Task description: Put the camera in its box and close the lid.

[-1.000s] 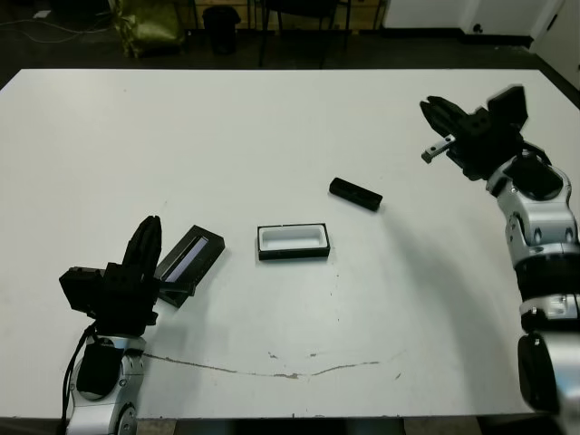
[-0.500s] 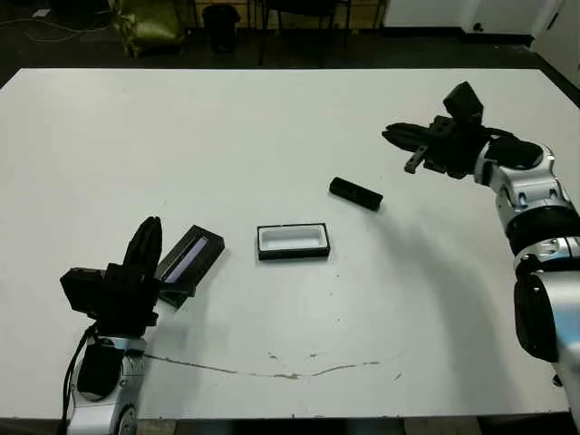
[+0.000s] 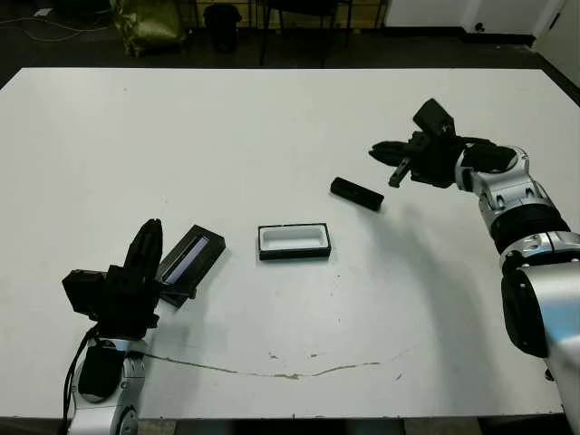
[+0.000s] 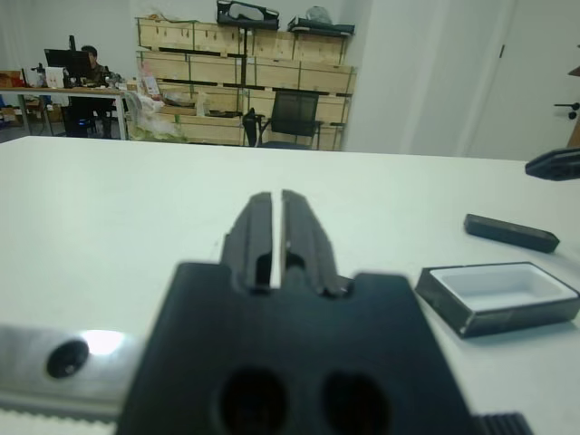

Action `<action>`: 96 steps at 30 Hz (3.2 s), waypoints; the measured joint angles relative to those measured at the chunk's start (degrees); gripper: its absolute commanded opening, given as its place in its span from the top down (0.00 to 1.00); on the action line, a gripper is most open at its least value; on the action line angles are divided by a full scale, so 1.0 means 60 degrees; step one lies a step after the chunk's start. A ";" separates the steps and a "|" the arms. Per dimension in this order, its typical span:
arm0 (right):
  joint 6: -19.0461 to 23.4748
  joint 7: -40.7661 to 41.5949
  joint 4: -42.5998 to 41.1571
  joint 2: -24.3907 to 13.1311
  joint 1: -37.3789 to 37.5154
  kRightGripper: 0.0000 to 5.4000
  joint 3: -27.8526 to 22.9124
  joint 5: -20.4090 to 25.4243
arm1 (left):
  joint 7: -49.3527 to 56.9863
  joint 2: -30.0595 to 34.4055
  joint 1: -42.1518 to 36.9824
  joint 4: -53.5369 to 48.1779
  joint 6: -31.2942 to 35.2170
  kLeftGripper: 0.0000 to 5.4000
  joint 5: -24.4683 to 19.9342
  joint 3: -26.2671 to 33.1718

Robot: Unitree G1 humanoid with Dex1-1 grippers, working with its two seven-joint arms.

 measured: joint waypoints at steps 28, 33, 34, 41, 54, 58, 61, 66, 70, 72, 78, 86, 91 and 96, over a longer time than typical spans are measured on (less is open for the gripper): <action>-0.0702 0.1898 0.0355 -0.0265 -0.0340 0.24 0.0599 -0.0990 | 0.0032 0.0026 0.0008 -0.0007 0.0129 1.00 0.0166 -0.0006; -0.0703 0.1886 0.0381 -0.0274 -0.0340 0.03 0.0577 -0.0990 | 0.0033 0.0026 0.0020 -0.0007 0.0131 1.00 0.0175 -0.0028; -0.0702 0.1886 0.0383 -0.0274 -0.0340 0.00 0.0565 -0.0988 | 0.0033 0.0025 0.0022 -0.0007 0.0132 1.00 0.0174 -0.0030; -0.0582 0.1741 0.0446 -0.0268 -0.0331 0.00 0.0517 -0.0986 | 0.0033 0.0025 0.0023 0.0087 0.0029 1.00 0.0190 -0.0032; 0.0389 0.1704 0.0622 -0.0167 -0.0233 0.00 0.0313 -0.0972 | 0.0028 0.0026 0.0017 0.0207 -0.0110 1.00 0.0241 -0.0037; 0.0928 0.1716 0.0695 -0.0032 -0.0221 0.00 0.0274 -0.0968 | 0.0039 0.0026 0.0018 0.0206 -0.0106 1.00 0.0302 -0.0039; 0.1116 0.1724 0.0731 0.0050 -0.0212 0.00 0.0277 -0.0978 | 0.0042 0.0027 0.0018 0.0205 -0.0105 1.00 0.0323 -0.0040; 0.1153 0.1722 0.0745 0.0187 -0.0167 0.00 0.0279 -0.0991 | 0.0045 0.0026 0.0021 0.0189 -0.0048 1.00 0.0314 -0.0042; 0.1154 0.1661 0.0748 0.0209 -0.0118 0.00 0.0285 -0.1007 | 0.0050 0.0026 0.0027 0.0110 0.0114 1.00 0.0298 -0.0044; 0.1114 0.1508 0.0750 0.0212 -0.0067 0.00 0.0301 -0.1040 | 0.0050 0.0026 0.0028 0.0107 0.0116 1.00 0.0296 -0.0046; 0.1208 0.1392 0.0787 0.0227 0.0106 0.00 0.0260 -0.1053 | 0.0055 0.0026 0.0029 0.0115 0.0024 1.00 0.0359 -0.0047; 0.1240 0.1351 0.0787 0.0217 0.0200 0.00 0.0175 -0.0977 | 0.0061 0.0026 0.0029 0.0120 0.0021 1.00 0.0360 -0.0048; 0.1157 0.1325 0.0787 0.0212 0.0261 0.07 0.0155 -0.0970 | 0.0074 0.0026 0.0029 0.0119 0.0023 1.00 0.0392 -0.0060; 0.1105 0.1115 0.0786 0.0219 0.0385 0.27 0.0096 -0.0937 | 0.0074 0.0026 0.0030 0.0119 0.0032 1.00 0.0388 -0.0064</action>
